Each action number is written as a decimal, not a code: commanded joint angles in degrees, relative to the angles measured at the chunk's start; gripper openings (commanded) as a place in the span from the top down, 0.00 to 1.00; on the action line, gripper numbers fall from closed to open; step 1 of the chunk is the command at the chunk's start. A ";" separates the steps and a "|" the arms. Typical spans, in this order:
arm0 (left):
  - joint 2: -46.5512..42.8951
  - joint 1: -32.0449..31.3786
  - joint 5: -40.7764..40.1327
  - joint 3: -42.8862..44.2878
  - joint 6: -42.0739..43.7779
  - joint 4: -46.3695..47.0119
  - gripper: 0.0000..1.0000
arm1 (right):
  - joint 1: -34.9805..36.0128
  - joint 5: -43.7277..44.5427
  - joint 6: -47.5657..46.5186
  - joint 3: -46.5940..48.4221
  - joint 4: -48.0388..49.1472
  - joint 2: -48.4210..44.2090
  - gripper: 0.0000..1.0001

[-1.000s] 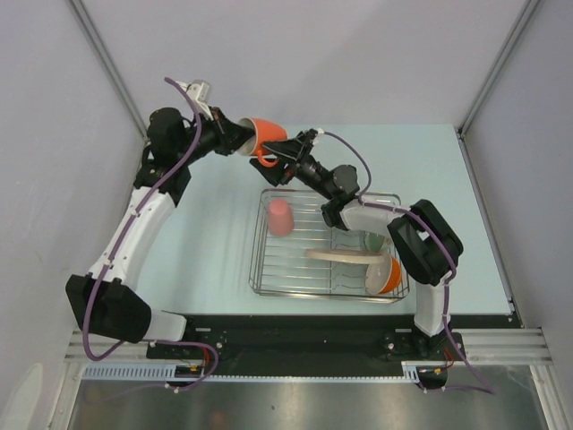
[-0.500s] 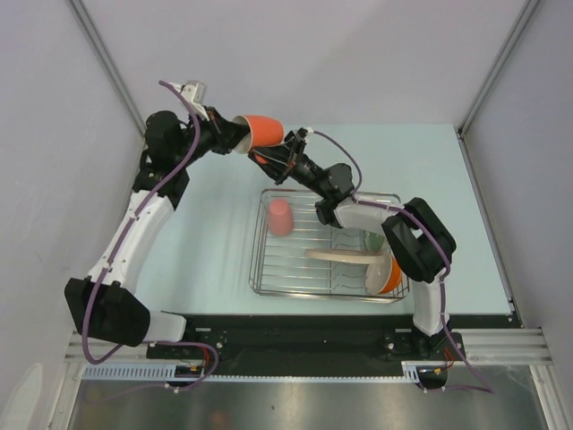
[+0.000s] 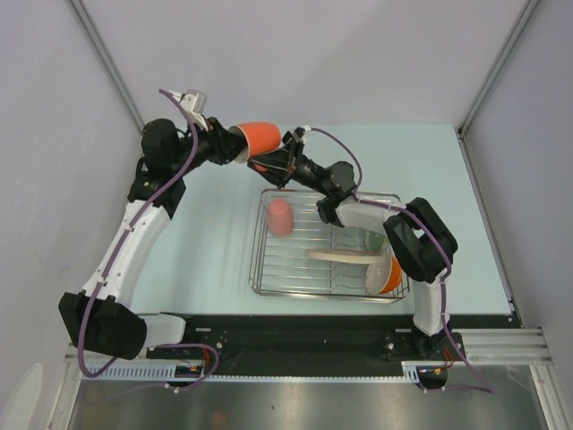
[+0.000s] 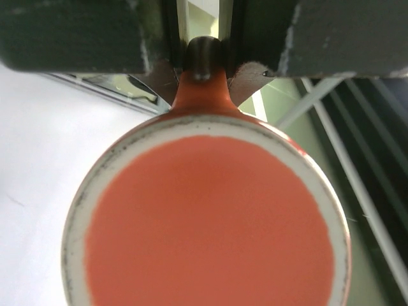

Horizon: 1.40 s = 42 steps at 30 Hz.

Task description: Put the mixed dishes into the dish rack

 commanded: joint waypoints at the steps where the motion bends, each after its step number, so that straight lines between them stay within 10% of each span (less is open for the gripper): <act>1: -4.38 -2.11 10.77 0.24 3.67 -10.33 0.56 | -2.74 0.82 -7.70 3.24 12.31 -4.88 1.00; 7: -7.81 -1.94 12.97 -0.20 6.93 -15.95 0.01 | -4.50 -4.64 -15.78 3.24 3.89 -10.15 1.00; 13: -11.59 -1.15 15.70 2.96 13.16 -25.53 0.00 | -8.46 -10.00 -31.06 3.24 -12.97 -18.22 1.00; 18: -15.20 3.59 13.68 2.79 15.99 -28.79 0.00 | -7.42 -9.05 -65.67 5.07 -49.40 -28.59 1.00; 25: -12.66 9.57 4.91 2.70 19.75 -35.27 0.00 | 13.48 24.81 -104.43 7.72 -98.55 -37.75 1.00; 31: -13.00 10.72 2.61 -0.98 23.20 -37.49 0.00 | 26.33 42.36 -108.87 4.48 -106.16 -38.10 1.00; 42: -16.96 11.16 0.32 -5.82 24.25 -36.53 0.00 | 27.66 44.66 -107.02 -0.54 -103.36 -34.33 1.00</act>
